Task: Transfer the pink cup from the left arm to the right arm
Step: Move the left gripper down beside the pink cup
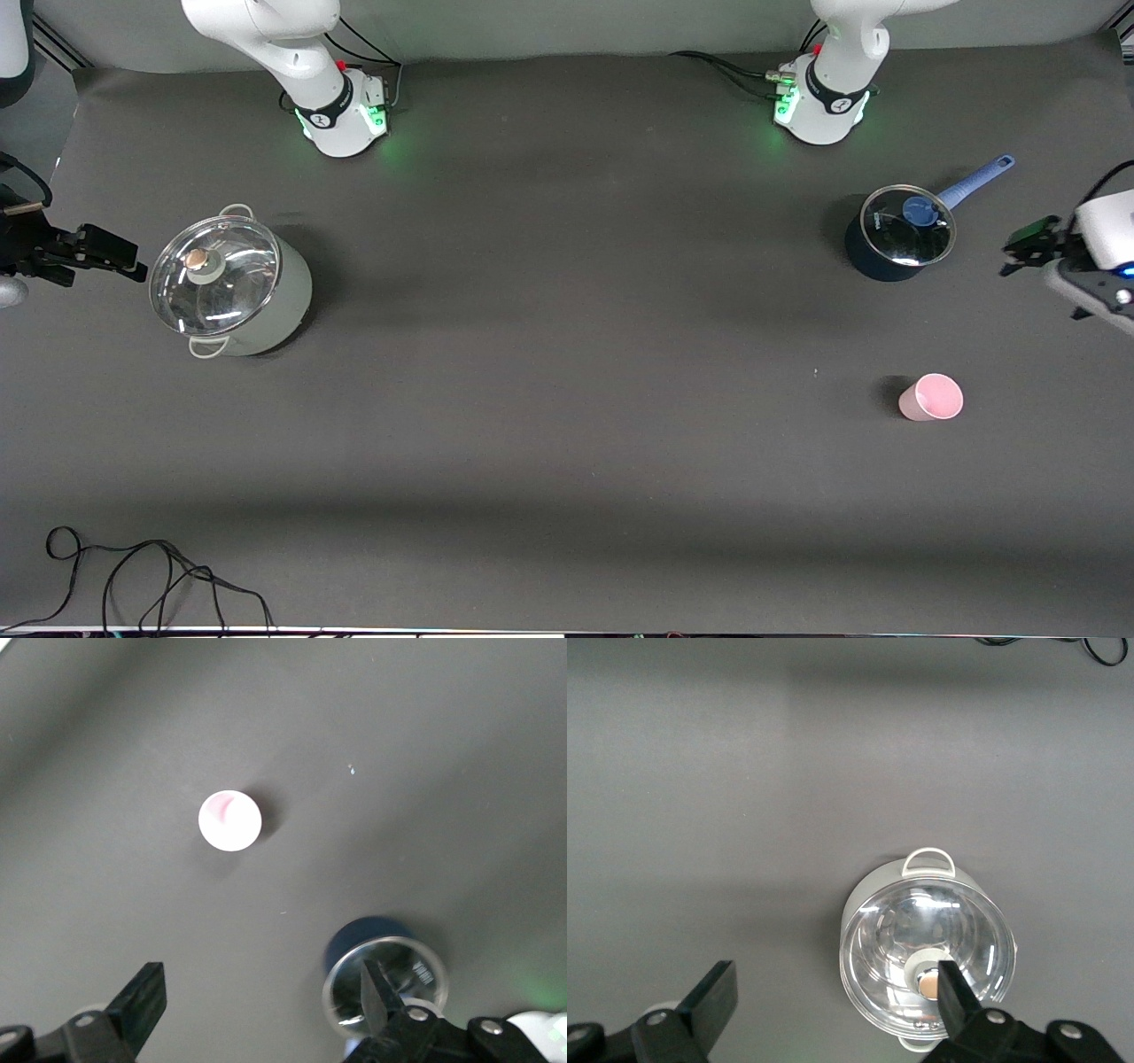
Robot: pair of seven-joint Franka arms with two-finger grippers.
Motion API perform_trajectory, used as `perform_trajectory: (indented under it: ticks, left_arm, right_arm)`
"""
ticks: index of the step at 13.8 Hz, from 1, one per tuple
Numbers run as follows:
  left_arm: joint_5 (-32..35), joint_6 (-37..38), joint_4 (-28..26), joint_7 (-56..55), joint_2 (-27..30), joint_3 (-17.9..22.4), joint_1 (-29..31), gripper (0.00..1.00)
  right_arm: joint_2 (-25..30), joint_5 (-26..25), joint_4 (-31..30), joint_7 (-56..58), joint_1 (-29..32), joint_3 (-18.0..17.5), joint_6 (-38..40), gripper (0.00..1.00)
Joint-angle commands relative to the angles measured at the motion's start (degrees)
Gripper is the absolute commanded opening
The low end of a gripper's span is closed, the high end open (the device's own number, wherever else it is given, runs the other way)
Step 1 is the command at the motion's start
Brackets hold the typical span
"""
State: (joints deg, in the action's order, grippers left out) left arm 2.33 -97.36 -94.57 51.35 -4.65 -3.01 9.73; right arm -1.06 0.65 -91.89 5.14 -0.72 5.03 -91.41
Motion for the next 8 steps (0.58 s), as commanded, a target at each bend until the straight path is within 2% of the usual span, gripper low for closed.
perform_trajectory:
  ticks: [1, 6, 8]
  left_arm:
    - [-3.2, -2.2, 3.3, 15.7, -3.2, -0.2, 4.8, 0.98]
    - [-13.8, -5.2, 6.0, 40.0, -10.4, -0.2, 13.4, 0.95]
    - [-20.1, -5.1, 6.2, 47.0, -13.7, -0.2, 17.3, 0.95]
  right_arm:
    - [1.1, 0.1, -0.5, -0.4, -0.4, 0.4, -0.1, 1.00]
    - [1.1, 0.1, -0.5, -0.4, -0.4, 0.4, -0.1, 1.00]
    - [1.1, 0.1, -0.5, -0.4, -0.4, 0.4, -0.1, 1.00]
